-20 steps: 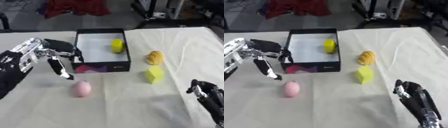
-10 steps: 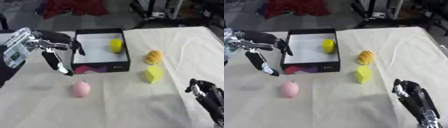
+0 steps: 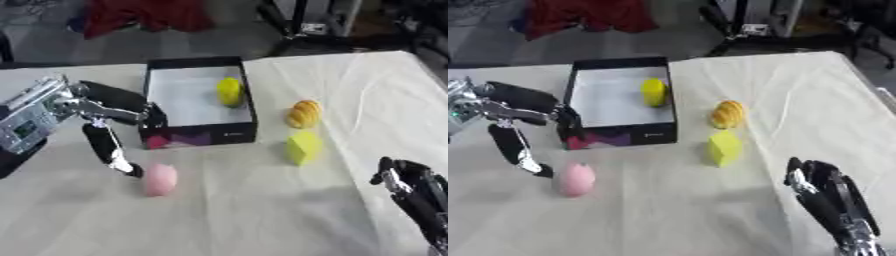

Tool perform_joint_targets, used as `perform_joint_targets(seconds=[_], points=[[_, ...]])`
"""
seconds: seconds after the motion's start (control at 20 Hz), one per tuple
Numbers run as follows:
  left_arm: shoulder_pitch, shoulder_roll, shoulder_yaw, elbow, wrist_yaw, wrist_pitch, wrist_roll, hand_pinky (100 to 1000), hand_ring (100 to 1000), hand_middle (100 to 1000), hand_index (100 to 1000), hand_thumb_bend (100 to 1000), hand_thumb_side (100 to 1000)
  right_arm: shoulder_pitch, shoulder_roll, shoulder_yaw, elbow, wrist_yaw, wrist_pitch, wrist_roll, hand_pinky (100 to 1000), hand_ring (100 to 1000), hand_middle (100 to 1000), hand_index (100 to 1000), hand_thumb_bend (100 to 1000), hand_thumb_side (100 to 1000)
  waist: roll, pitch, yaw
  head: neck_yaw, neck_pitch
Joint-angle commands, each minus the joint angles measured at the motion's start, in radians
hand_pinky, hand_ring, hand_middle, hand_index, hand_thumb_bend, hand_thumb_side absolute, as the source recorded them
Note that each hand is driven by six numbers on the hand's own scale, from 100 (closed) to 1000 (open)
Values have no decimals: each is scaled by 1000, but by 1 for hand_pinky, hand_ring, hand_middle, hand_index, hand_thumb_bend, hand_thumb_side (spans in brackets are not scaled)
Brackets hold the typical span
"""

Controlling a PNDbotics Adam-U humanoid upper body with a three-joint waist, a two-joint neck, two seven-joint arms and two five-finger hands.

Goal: Pick up objects on the table and place them in the box.

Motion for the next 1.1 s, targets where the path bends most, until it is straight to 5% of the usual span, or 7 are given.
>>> perform_joint_targets(seconds=[0.05, 0.5, 0.55, 0.6, 0.75, 0.8, 1.1], points=[[-1, 32, -5, -16, -2, -120, -137, 753, 690, 738, 847, 441, 368, -9, -22, -2, -11, 3, -3, 3, 705, 513, 429, 453, 100, 564, 12, -19, -2, -3, -2], [54, -15, 16, 21, -132, -175, -137, 737, 673, 738, 843, 407, 334, -11, -19, -2, -12, 1, -3, 4, 706, 514, 429, 454, 100, 565, 8, -16, -3, -4, -2], [60, -18, 24, 25, -147, -180, -137, 723, 653, 718, 827, 396, 241, -12, -18, -2, -12, 1, -3, 4, 706, 514, 429, 454, 100, 570, 8, -15, -3, -5, -2], [69, -24, 37, 28, -162, -183, -137, 709, 634, 700, 812, 381, 320, -12, -18, -2, -12, 1, -4, 3, 706, 514, 429, 454, 100, 564, 7, -15, -2, -6, -2], [87, -37, 74, 30, -195, -189, -137, 685, 607, 666, 784, 363, 306, -12, -17, -3, -12, 1, -3, 3, 706, 514, 429, 454, 100, 566, 6, -15, -2, -7, -2], [89, -39, 79, 30, -200, -190, -136, 582, 500, 538, 668, 246, 233, -12, -17, -3, -12, 1, -3, 2, 706, 514, 429, 454, 100, 564, 6, -15, -1, -7, -2], [121, -52, 165, -10, -250, -162, -48, 450, 369, 391, 504, 114, 189, -11, -15, -4, -13, 0, -3, 1, 706, 514, 429, 454, 100, 565, 3, -15, 4, -10, -2]])
